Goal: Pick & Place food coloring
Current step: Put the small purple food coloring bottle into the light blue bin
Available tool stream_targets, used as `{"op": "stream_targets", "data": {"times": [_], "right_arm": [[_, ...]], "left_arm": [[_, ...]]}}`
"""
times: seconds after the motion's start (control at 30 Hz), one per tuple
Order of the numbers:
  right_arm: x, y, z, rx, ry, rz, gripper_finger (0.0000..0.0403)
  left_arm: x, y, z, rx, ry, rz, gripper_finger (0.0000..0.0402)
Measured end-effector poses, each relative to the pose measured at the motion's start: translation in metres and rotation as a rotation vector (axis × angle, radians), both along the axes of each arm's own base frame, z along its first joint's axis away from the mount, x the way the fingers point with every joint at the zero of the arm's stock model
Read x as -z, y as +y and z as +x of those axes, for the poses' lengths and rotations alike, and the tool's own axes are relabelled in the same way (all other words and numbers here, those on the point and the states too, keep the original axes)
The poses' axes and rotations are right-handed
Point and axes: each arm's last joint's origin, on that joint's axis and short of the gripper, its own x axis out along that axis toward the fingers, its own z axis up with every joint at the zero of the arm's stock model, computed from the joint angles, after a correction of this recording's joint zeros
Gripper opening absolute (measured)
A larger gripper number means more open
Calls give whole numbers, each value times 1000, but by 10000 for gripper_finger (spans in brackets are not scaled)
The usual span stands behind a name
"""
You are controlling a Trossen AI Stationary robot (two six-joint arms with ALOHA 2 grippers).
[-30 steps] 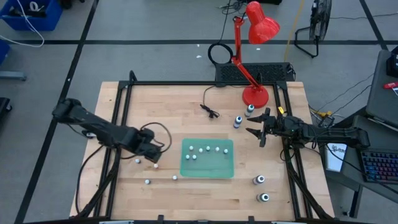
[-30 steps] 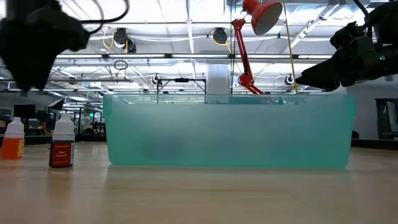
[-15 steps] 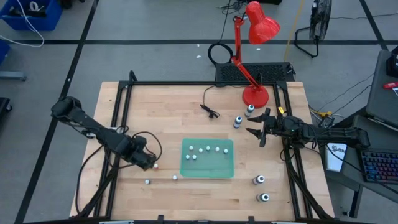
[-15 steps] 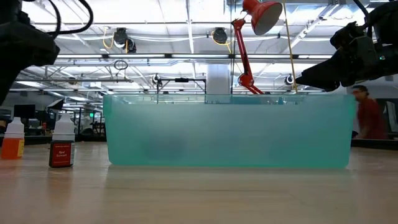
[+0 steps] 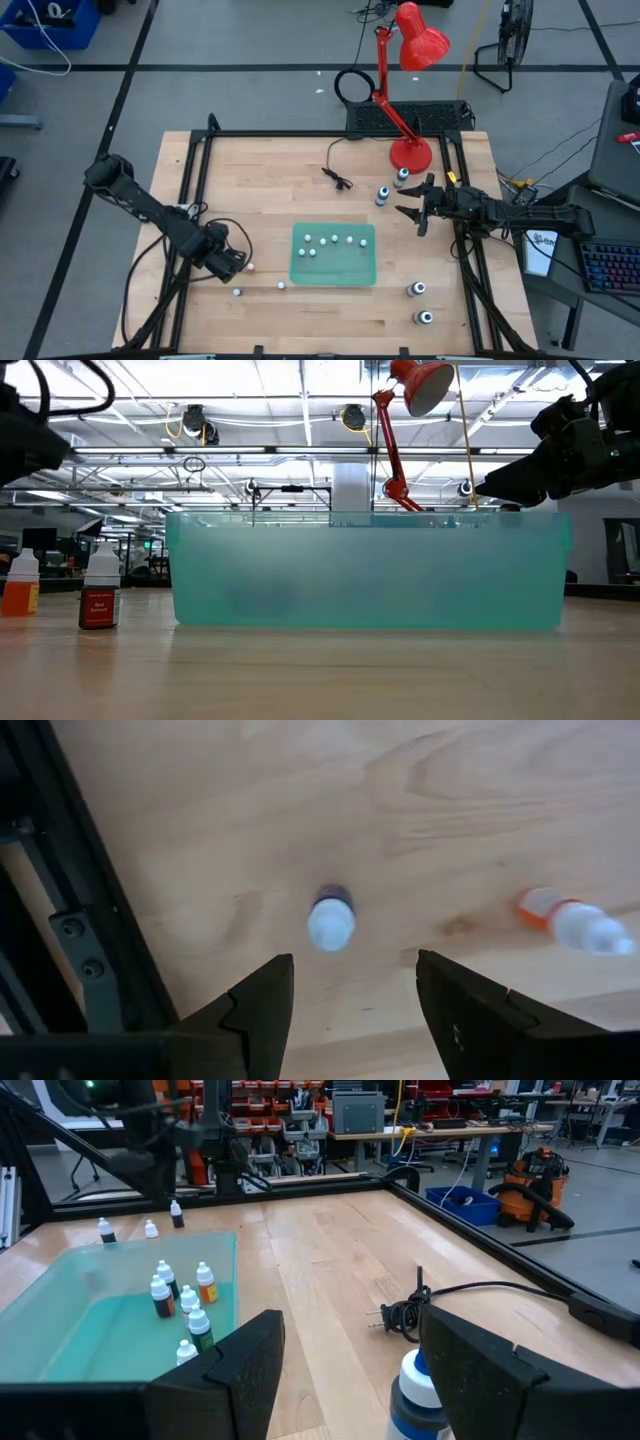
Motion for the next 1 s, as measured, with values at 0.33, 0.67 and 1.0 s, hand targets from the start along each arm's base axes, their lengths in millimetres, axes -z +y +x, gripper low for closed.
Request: {"op": "stream_targets", "data": {"times": [0.33, 0.67, 1.0], "right_arm": [[0, 0, 0, 0, 0, 0, 222], [0, 0, 0, 0, 0, 0, 222], [0, 0, 0, 0, 0, 0, 222]], "left_arm": [[20, 4, -5, -11, 3, 6, 214], [27, 5, -7, -1, 0, -3, 213], [27, 5, -7, 11, -6, 6, 198]]}}
